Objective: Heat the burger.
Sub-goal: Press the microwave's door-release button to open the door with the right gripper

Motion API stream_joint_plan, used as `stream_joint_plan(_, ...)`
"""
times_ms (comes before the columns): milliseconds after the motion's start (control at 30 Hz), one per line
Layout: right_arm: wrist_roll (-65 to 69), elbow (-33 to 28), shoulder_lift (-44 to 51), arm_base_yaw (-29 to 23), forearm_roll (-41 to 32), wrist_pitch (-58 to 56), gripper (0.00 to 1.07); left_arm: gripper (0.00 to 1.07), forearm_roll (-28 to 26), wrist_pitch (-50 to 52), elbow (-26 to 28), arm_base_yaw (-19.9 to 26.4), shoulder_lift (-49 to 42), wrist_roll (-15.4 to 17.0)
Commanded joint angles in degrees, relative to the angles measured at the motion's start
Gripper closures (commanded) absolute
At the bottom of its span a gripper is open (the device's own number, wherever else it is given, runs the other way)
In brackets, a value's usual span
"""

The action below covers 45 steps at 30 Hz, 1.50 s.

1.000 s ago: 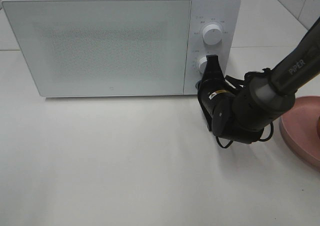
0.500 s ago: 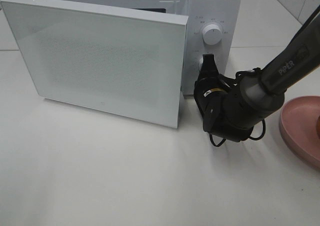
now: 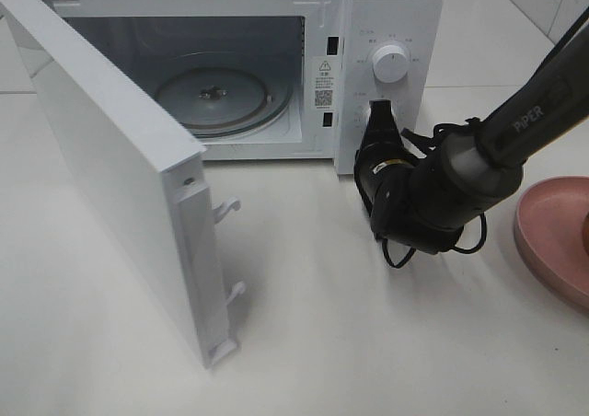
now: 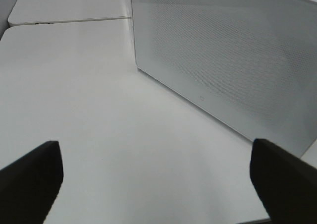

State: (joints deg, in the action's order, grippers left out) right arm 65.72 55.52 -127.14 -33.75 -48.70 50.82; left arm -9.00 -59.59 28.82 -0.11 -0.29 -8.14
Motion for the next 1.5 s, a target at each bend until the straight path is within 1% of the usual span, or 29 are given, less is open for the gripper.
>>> stream_joint_plan(33,0.0,5.33,0.69,2.92,6.42,8.02,1.07,0.12,-0.17,0.11,-0.11,0.06,-1.32,0.06)
stream_joint_plan(167,0.17,5.33,1.78,2.92,6.42,4.3,1.07,0.12,-0.17,0.11,-0.11,0.06,-1.32,0.06)
stream_joint_plan(700,-2.64,5.33,2.06,2.92,6.19,4.13,1.07,0.12,-0.17,0.11,-0.11,0.06,-1.32,0.06)
stream_joint_plan(867,-3.04,4.93,3.21,2.92,6.36,-0.86,1.07,0.12,-0.17,0.11,-0.11,0.06,-1.32,0.06)
stream_joint_plan(967,-3.55,4.58,3.61,2.92,6.36,-1.83,1.07,0.12,-0.17,0.11,-0.11,0.06,-1.32,0.06)
stream_joint_plan(1033,-5.33,1.72,5.39,2.92,6.36,-3.32,1.07,0.12,-0.17,0.11,-0.11,0.06,-1.32,0.06)
stream_joint_plan(1067,-5.33,1.72,5.39,2.92,6.36,-3.32,1.07,0.12,-0.17,0.11,-0.11,0.06,-1.32,0.06)
stream_joint_plan(1133,-5.44,-0.23,6.42,2.86,6.53,-5.1,1.07,0.12,-0.17,0.11,-0.11,0.06,-1.32,0.06)
stream_joint_plan(1267,-5.5,-2.29,7.28,2.23,6.82,-6.53,1.07,0.12,-0.17,0.11,-0.11,0.06,-1.32,0.06)
stream_joint_plan(1300,-5.73,-3.9,8.08,2.23,7.28,-7.39,1.07,0.12,-0.17,0.11,-0.11,0.06,-1.32,0.06)
stream_joint_plan(1333,-5.73,-3.9,8.08,2.23,7.28,-7.39,1.07,0.12,-0.17,0.11,-0.11,0.06,-1.32,0.06)
stream_joint_plan(1400,-5.67,-5.73,9.28,2.23,9.22,-9.51,1.07,0.12,-0.17,0.11,-0.11,0.06,-1.32,0.06)
stream_joint_plan(1500,-6.59,-7.22,10.66,2.23,9.91,-12.43,1.07,0.12,-0.23,0.11,-0.11,0.06,-1.32,0.06)
